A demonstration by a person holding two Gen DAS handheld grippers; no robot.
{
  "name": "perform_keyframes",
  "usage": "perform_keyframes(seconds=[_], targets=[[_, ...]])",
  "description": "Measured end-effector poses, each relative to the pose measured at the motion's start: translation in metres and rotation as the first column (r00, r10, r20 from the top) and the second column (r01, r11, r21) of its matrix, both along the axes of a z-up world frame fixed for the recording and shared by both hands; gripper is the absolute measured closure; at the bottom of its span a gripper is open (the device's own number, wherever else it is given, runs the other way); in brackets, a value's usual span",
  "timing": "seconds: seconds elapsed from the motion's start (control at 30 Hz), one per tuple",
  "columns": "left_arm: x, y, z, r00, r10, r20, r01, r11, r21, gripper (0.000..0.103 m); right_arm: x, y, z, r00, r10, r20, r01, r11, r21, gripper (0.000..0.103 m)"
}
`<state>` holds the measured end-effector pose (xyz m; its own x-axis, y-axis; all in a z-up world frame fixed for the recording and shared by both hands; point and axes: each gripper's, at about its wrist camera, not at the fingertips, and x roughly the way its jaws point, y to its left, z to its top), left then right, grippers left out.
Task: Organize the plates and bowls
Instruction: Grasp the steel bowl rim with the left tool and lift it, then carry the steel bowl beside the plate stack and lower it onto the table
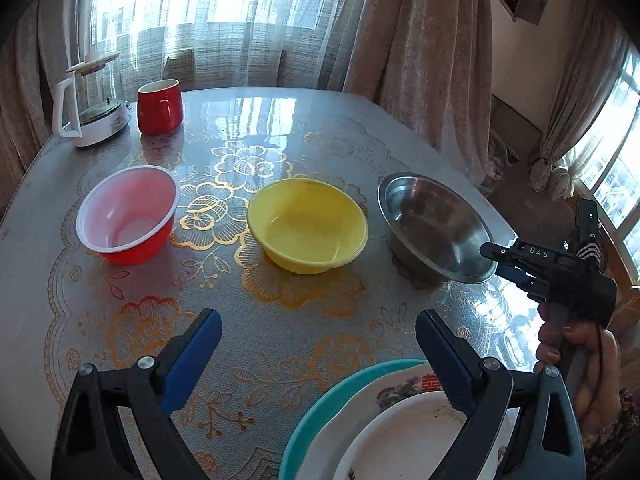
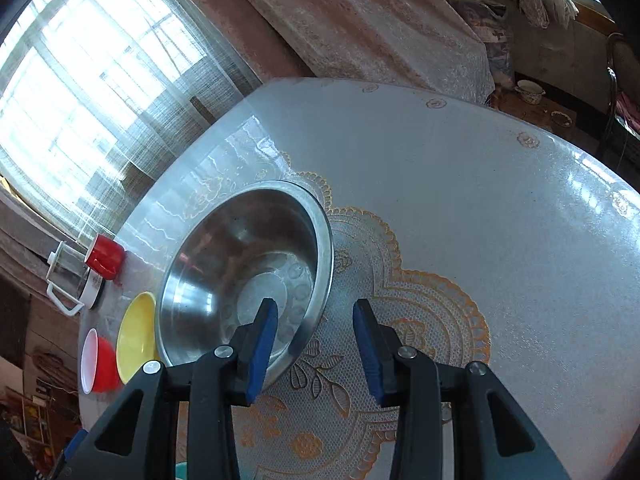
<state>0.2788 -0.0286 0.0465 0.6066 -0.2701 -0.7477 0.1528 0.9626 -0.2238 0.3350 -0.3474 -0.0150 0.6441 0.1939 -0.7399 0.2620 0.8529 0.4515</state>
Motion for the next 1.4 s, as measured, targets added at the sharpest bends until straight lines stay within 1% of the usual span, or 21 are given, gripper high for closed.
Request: perform_keyframes(seconds=[0.03,0.1,0.2,0.3,0.4,0.6,0.67,0.73,0.8,0.87,0.93,1.03,1.1,1.13,1.17,1.2,1.23,1.3,1.33,1.37,1.4], targets=[[0.005,-0.006,0.000,1.000,-0.012,-0.008,0.012,1.000,-0.001,0.005,0.003,0.000,-0.003,1.000,0.001,-0.008,-0.001,1.000,0.006,0.064],[0.014,-0.018,0.001,0.999,-0.016,-0.035,0.016,1.000,0.012,0.005,0.006,0.001,-0.010,1.000,0.001,-0.022,-0.001,1.000,0.019,0.071],[0.025,-0.032,0.002,0.998,-0.038,-0.055,0.039,0.999,0.012,0.005,0.005,-0.002,-0.016,1.000,0.014,-0.003,-0.013,0.998,0.064,0.075],[0.030,-0.043,0.005,0.997,-0.053,-0.049,0.053,0.999,0.012,0.005,-0.002,-0.001,-0.015,0.999,0.036,0.024,-0.037,0.995,0.087,0.086],[0.037,-0.057,0.004,0.995,-0.073,-0.073,0.075,0.997,0.021,0.005,-0.015,-0.002,-0.015,0.999,0.038,0.028,-0.040,0.995,0.087,0.086],[0.050,-0.086,-0.008,0.984,-0.118,-0.131,0.124,0.992,0.037,0.005,-0.053,-0.013,-0.018,0.998,0.031,0.050,-0.037,0.991,0.129,0.086],[0.055,-0.096,-0.014,0.980,-0.127,-0.154,0.135,0.990,0.040,0.007,-0.062,-0.016,-0.018,0.998,0.020,0.051,-0.026,0.992,0.122,0.086],[0.062,-0.105,-0.023,0.975,-0.124,-0.186,0.136,0.989,0.051,0.009,-0.068,-0.015,-0.017,0.998,0.021,0.056,-0.026,0.995,0.095,0.086],[0.067,-0.114,-0.032,0.967,-0.117,-0.227,0.137,0.988,0.072,0.014,-0.072,-0.013,-0.015,0.998,0.021,0.065,-0.025,0.997,0.068,0.086],[0.071,-0.120,-0.038,0.962,-0.112,-0.250,0.135,0.988,0.079,0.017,-0.075,-0.013,-0.015,0.997,0.015,0.071,-0.020,0.997,0.070,0.086],[0.074,-0.124,-0.041,0.957,-0.110,-0.270,0.137,0.987,0.084,0.017,-0.076,-0.012,-0.015,0.997,0.016,0.075,-0.021,0.998,0.066,0.085],[0.079,-0.129,-0.047,0.944,-0.117,-0.309,0.146,0.987,0.073,0.025,-0.075,-0.012,-0.015,0.997,0.012,0.080,-0.017,0.998,0.062,0.085],[0.080,-0.132,-0.050,0.936,-0.118,-0.331,0.147,0.987,0.066,0.033,-0.076,-0.012,-0.014,0.997,0.012,0.081,-0.017,0.999,0.052,0.085],[0.080,-0.132,-0.050,0.934,-0.122,-0.334,0.152,0.986,0.064,0.037,-0.077,-0.012,-0.015,0.997,0.011,0.081,-0.015,0.999,0.049,0.085],[0.080,-0.133,-0.051,0.934,-0.122,-0.337,0.156,0.985,0.075,0.043,-0.077,-0.011,-0.015,0.997,0.010,0.081,-0.014,0.999,0.048,0.085],[0.080,-0.133,-0.052,0.933,-0.121,-0.338,0.160,0.983,0.089,0.047,-0.078,-0.012,-0.015,0.997,0.009,0.083,-0.013,0.999,0.049,0.085],[0.079,-0.133,-0.052,0.934,-0.130,-0.333,0.167,0.982,0.085,0.049,-0.078,-0.012,-0.015,0.996,0.007,0.084,-0.011,0.999,0.051,0.085],[0.075,-0.136,-0.049,0.934,-0.156,-0.322,0.187,0.980,0.069,0.062,-0.079,-0.013,-0.016,0.996,0.005,0.087,-0.009,0.999,0.050,0.085],[0.073,-0.138,-0.047,0.934,-0.166,-0.316,0.199,0.977,0.075,0.065,-0.080,-0.012,-0.016,0.996,0.007,0.089,-0.011,0.999,0.044,0.085],[0.070,-0.140,-0.045,0.937,-0.174,-0.304,0.208,0.974,0.085,0.074,-0.081,-0.011,-0.016,0.996,0.008,0.090,-0.011,0.999,0.040,0.085],[0.066,-0.143,-0.042,0.941,-0.180,-0.287,0.216,0.972,0.097,0.080,-0.082,-0.010,-0.015,0.996,0.009,0.092,-0.013,0.999,0.038,0.085]])
